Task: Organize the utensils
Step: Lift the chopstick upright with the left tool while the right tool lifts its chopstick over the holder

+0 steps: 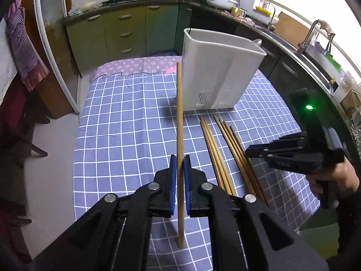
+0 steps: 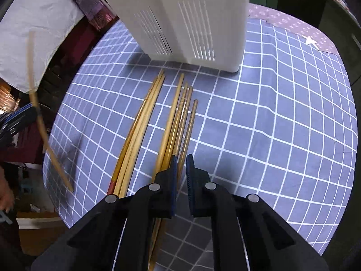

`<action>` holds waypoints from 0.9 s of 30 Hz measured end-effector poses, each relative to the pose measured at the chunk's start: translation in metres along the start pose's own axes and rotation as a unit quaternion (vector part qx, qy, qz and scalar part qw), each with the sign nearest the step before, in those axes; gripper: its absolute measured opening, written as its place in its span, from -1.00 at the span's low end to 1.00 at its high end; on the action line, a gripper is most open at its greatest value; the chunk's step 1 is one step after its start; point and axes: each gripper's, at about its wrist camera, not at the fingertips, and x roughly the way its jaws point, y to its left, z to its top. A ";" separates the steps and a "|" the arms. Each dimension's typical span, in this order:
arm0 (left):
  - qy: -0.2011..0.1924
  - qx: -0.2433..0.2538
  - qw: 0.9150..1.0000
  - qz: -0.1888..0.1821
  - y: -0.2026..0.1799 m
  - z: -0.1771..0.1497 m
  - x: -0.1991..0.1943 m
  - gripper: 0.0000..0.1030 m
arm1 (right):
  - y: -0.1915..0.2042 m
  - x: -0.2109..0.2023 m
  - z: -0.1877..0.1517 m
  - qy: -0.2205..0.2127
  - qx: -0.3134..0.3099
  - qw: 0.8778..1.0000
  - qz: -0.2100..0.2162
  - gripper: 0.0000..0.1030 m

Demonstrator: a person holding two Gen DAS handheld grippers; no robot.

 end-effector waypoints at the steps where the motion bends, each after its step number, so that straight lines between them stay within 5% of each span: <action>1: -0.001 0.002 1.000 -0.001 0.000 -0.002 -0.002 -0.87 | 0.001 0.002 0.001 0.003 0.001 1.000 -0.005 -0.82; 17: -0.014 0.019 1.000 -0.009 -0.004 -0.011 -0.020 -0.87 | 0.032 0.026 0.017 0.038 -0.032 0.996 -0.081 -0.86; 27: -0.024 0.018 0.999 -0.012 -0.003 -0.012 -0.031 -0.87 | 0.031 -0.042 -0.010 -0.061 -0.016 0.998 -0.026 -0.87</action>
